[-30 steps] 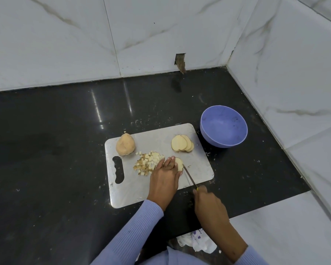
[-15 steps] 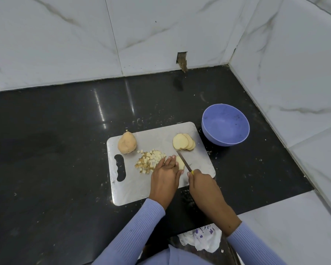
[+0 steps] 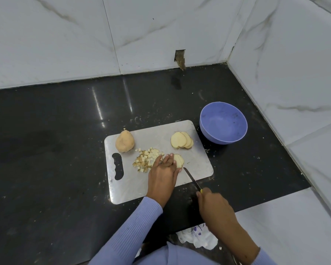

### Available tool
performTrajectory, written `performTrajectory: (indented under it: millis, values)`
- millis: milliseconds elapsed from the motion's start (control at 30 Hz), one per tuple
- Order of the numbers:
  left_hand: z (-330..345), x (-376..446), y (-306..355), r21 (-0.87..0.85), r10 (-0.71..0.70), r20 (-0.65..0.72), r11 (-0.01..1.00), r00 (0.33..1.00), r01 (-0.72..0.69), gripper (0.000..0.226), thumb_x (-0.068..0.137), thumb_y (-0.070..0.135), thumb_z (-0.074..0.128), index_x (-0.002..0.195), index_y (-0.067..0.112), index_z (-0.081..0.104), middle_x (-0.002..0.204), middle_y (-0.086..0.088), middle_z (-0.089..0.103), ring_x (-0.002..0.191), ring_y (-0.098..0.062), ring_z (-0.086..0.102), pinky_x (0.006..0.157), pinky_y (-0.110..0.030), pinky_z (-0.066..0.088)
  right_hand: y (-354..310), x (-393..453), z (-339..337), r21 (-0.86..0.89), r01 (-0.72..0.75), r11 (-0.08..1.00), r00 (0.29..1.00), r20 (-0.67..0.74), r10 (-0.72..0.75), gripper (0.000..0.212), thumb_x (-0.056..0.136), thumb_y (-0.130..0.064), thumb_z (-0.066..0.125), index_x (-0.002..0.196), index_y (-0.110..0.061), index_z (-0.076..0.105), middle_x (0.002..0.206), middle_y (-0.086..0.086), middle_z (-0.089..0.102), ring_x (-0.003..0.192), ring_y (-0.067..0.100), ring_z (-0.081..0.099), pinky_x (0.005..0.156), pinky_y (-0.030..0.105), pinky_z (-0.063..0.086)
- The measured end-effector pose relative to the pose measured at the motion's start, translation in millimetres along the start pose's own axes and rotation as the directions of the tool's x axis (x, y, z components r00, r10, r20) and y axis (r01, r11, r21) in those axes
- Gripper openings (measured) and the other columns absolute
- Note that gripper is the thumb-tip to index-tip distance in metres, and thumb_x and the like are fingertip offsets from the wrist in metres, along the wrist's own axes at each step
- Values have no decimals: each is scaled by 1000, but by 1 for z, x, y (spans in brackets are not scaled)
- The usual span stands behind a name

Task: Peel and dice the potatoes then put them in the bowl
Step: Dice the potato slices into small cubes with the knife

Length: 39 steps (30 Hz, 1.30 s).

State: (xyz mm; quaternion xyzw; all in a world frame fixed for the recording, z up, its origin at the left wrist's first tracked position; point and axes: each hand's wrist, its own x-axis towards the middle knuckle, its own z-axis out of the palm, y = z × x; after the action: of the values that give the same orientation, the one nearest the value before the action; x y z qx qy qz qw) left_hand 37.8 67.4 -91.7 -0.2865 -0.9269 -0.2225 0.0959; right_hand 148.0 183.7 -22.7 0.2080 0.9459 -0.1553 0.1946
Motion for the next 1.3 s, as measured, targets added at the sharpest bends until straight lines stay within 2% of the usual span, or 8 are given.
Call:
performTrajectory:
  millis: [133, 267, 433, 500, 733, 1067, 1233, 1300]
  values:
    - [-1, -3, -3, -2, -11, 29, 1000, 1000, 11, 24, 69, 15, 83, 88, 2, 76, 109, -19, 68, 103, -29, 66, 94, -44, 49, -6, 6, -17, 60, 45, 997, 997, -69, -41, 31, 103, -37, 27, 91, -18, 47, 81, -1, 53, 73, 14, 54, 67, 25, 45]
    - [-4, -1, 0, 24, -7, 50, 1000, 999, 6, 17, 73, 15, 80, 85, 3, 76, 104, -18, 70, 103, -28, 66, 97, -45, 46, -25, 27, -20, 65, 63, 996, 994, -88, -58, 36, 103, -36, 26, 101, -11, 52, 85, 5, 58, 81, 22, 59, 67, 31, 43]
    - [-9, 1, 4, 17, -13, 31, 1000, 999, 13, 41, 83, 29, 43, 76, 7, 76, 99, -15, 72, 101, -26, 67, 101, -38, 37, -38, 44, -14, 76, 66, 995, 996, -69, -61, 36, 103, -33, 27, 107, -7, 51, 101, 13, 63, 93, 28, 61, 68, 30, 38]
    - [-10, 1, 4, 34, -28, 41, 999, 999, 27, 45, 82, 31, 39, 75, 7, 77, 98, -14, 73, 100, -26, 68, 101, -37, 31, -41, 46, -12, 52, 56, 997, 997, -58, -53, 35, 103, -32, 26, 108, -7, 49, 104, 13, 62, 94, 28, 61, 67, 30, 38]
    - [-10, 0, 5, 82, -71, 133, 995, 988, 61, 42, 84, 33, 41, 80, 13, 78, 101, -8, 73, 107, -24, 65, 107, -41, 26, -28, 26, 4, -93, 29, 995, 999, -33, -32, 31, 105, -31, 22, 112, -10, 44, 101, 6, 63, 91, 22, 64, 68, 29, 43]
    - [-6, -3, -2, 58, -73, 55, 996, 996, 70, 13, 79, 25, 73, 80, 13, 78, 102, -9, 72, 109, -29, 63, 109, -44, 22, -7, -1, -20, -63, -8, 998, 997, 80, 13, 32, 104, -35, 27, 108, -16, 52, 101, 2, 61, 92, 16, 61, 82, 26, 49]
    - [-6, -4, -1, 39, -89, 42, 995, 995, 87, 18, 81, 28, 68, 79, 13, 78, 101, -7, 72, 109, -27, 64, 109, -43, 23, -22, 11, -41, 11, 39, 999, 999, 3, -39, 30, 103, -35, 28, 87, -17, 46, 78, -1, 52, 73, 16, 55, 69, 29, 46]
    - [-6, -4, -1, 27, -94, 48, 995, 994, 93, 23, 80, 31, 63, 76, 14, 78, 100, -6, 73, 109, -27, 64, 108, -44, 25, -31, 21, -39, 10, 67, 998, 997, -32, -66, 31, 103, -36, 28, 87, -15, 45, 82, 3, 55, 75, 21, 55, 65, 30, 39]
